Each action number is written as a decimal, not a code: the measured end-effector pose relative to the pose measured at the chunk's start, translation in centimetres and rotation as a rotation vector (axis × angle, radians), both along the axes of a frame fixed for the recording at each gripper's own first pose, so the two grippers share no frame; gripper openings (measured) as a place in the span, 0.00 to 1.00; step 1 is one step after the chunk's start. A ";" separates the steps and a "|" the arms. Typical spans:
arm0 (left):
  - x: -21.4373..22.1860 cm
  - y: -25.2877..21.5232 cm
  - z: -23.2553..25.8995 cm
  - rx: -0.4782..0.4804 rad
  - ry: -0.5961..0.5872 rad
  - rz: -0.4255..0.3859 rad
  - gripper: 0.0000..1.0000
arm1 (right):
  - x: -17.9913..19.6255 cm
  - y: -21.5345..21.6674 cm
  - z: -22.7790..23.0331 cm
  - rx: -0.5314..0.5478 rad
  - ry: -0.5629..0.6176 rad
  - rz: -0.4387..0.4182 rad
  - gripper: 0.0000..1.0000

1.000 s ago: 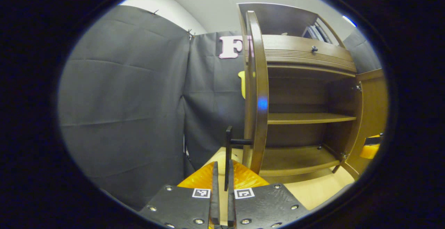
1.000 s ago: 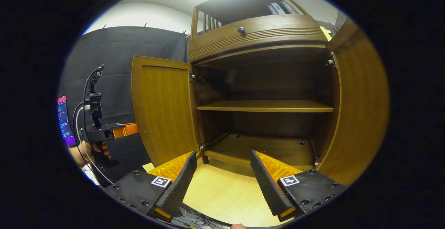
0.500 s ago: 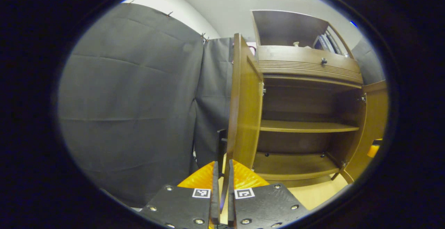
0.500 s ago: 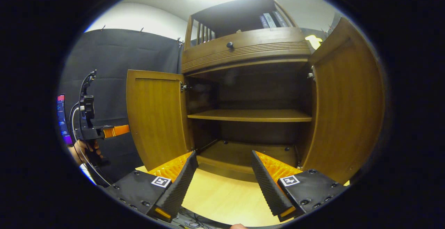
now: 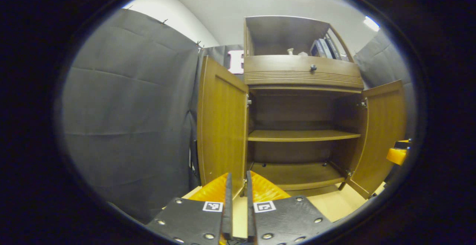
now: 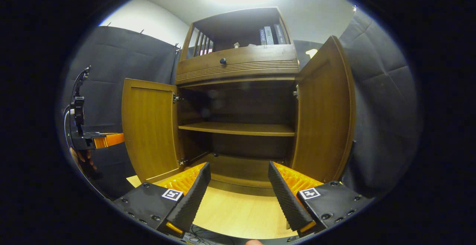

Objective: Open the right door of the double-door shoe cabinet with the right hand, and open the left door with the left hand.

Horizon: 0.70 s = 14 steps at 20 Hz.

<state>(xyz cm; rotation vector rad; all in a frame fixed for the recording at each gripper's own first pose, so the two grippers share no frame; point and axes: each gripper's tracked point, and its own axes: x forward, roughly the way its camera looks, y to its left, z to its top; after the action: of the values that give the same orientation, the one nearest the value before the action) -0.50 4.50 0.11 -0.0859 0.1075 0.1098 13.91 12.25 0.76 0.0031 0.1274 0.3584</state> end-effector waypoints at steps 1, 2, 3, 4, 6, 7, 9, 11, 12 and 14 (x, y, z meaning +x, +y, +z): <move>-0.2 -0.2 0.1 0.010 -0.006 -0.012 0.19 | -0.3 -0.3 0.1 0.001 -0.002 -0.015 0.92; -0.4 -0.4 0.4 0.013 -0.008 -0.025 0.19 | -0.6 -0.5 0.4 0.007 -0.005 -0.030 0.92; -0.7 -0.9 0.5 0.013 -0.010 -0.041 0.22 | -0.7 -0.7 0.7 0.012 -0.009 -0.047 0.92; -0.9 -1.1 0.8 0.010 -0.013 -0.056 0.25 | -1.0 -1.0 1.1 0.016 -0.012 -0.068 0.92; -1.0 -1.8 1.1 0.009 -0.013 -0.089 0.32 | -1.5 -1.5 1.7 0.023 -0.018 -0.109 0.92; -1.1 -1.7 1.2 0.014 -0.017 -0.099 0.32 | -1.8 -1.6 2.0 0.028 -0.028 -0.120 0.92; -1.4 -1.9 1.9 0.018 -0.034 -0.124 0.32 | -2.4 -2.1 2.3 0.024 -0.036 -0.156 0.92; -1.7 -1.6 2.4 0.025 -0.053 -0.132 0.32 | -3.1 -2.1 2.5 0.025 -0.041 -0.174 0.92; -1.8 -1.4 2.6 0.030 -0.062 -0.127 0.32 | -3.4 -2.3 2.5 0.021 -0.040 -0.183 0.92; -2.1 -1.2 2.6 0.024 -0.070 -0.125 0.32 | -4.1 -2.5 2.4 0.021 -0.036 -0.194 0.98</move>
<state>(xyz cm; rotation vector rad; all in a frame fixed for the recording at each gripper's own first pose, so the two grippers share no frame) -2.64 3.33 2.72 -0.0587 0.0414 -0.0171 9.86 9.79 3.14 0.0299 0.0868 0.1662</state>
